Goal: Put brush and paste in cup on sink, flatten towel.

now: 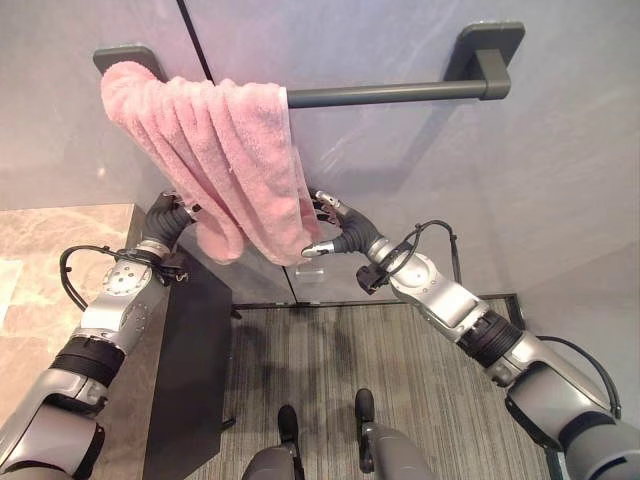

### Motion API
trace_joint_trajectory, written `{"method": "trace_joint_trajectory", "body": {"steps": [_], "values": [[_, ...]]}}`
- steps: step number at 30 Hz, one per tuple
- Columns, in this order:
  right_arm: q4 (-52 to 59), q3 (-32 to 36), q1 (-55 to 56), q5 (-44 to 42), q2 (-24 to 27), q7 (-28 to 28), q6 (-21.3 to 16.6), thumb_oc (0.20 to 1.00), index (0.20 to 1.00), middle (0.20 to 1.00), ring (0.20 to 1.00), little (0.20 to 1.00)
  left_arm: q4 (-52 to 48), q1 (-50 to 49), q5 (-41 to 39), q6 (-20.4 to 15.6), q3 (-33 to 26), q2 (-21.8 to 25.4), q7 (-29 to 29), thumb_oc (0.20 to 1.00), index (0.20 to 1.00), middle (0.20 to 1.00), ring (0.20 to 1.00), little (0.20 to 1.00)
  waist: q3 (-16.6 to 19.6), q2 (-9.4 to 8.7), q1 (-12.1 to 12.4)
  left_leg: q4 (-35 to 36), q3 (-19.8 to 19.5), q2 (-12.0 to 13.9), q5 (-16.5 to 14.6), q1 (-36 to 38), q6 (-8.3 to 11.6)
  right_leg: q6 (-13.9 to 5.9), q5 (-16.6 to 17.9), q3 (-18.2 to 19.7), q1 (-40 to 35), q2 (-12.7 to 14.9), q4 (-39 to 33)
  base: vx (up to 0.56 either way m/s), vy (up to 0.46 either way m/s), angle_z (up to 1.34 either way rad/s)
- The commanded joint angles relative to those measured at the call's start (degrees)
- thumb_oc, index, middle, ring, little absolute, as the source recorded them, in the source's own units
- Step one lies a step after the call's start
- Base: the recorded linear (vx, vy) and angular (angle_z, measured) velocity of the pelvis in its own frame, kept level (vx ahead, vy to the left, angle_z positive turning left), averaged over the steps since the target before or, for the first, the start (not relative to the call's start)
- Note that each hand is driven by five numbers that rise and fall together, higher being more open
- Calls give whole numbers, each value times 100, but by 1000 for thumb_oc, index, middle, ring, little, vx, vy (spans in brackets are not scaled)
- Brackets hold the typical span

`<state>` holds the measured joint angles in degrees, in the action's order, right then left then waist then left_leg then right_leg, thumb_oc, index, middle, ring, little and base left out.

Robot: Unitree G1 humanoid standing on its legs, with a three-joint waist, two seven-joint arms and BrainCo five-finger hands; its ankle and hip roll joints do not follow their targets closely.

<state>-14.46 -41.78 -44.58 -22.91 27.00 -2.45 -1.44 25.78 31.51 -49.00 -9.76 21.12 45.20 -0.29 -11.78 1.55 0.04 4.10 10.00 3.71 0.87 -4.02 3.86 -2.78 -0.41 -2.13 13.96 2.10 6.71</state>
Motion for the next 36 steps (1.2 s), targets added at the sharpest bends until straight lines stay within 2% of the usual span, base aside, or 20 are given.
{"method": "trace_joint_trajectory", "body": {"steps": [1, 6, 9, 14, 27, 36], "values": [[79, -95, -341, -96, -297, -88, -190, 1000, 1000, 1000, 1000, 1000, -54, 636, 80, -230, 150, -165, -39, 376, 376, 376, 376, 376, 160, -250, -158, -406, 105, -463, -383, 296, -143, -602, 868, 621, -146, 458, -943, 0, 0, 0], [14, -75, -318, 33, -357, -100, -167, 1000, 1000, 1000, 1000, 1000, -244, 560, 153, -236, 170, -203, -61, 297, 297, 297, 297, 297, 185, -222, -124, -407, 100, -482, -401, 337, -152, -607, 871, 621, -187, 476, -952, 0, 0, 0], [3, -60, -340, 88, -381, -108, -162, 1000, 1000, 1000, 1000, 1000, -387, 471, 138, -262, 105, -185, -73, 288, 288, 288, 288, 288, 201, -218, -88, -412, 88, -484, -407, 353, -157, -607, 873, 601, -219, 486, -961, 0, 0, 0], [-32, -43, -367, 180, -428, -104, -157, 1000, 1000, 1000, 1000, 1000, -425, 289, 153, -265, -22, -177, -71, 206, 206, 206, 206, 206, 231, -225, -46, -422, 63, -487, -419, 379, -162, -604, 857, 572, -262, 489, -967, 0, 0, 0], [-389, 159, -489, 530, -453, -144, -20, 1000, 1000, 1000, 1000, 1000, -420, -263, 260, -220, -485, -47, -25, 200, 200, 200, 200, 200, 164, -349, 183, -363, -196, -444, -327, 362, -169, -575, 818, 336, -341, 511, -911, -24, -4, 7], [-1050, 289, -685, 707, -444, -232, 85, 1000, 1000, 1000, 1000, 1000, -437, -258, 365, -198, -393, 42, -53, 200, 200, 200, 200, 200, 55, -422, 336, -363, -355, -468, -230, 148, -176, -576, 875, 218, -240, 548, -920, -37, -3, 12]]}}
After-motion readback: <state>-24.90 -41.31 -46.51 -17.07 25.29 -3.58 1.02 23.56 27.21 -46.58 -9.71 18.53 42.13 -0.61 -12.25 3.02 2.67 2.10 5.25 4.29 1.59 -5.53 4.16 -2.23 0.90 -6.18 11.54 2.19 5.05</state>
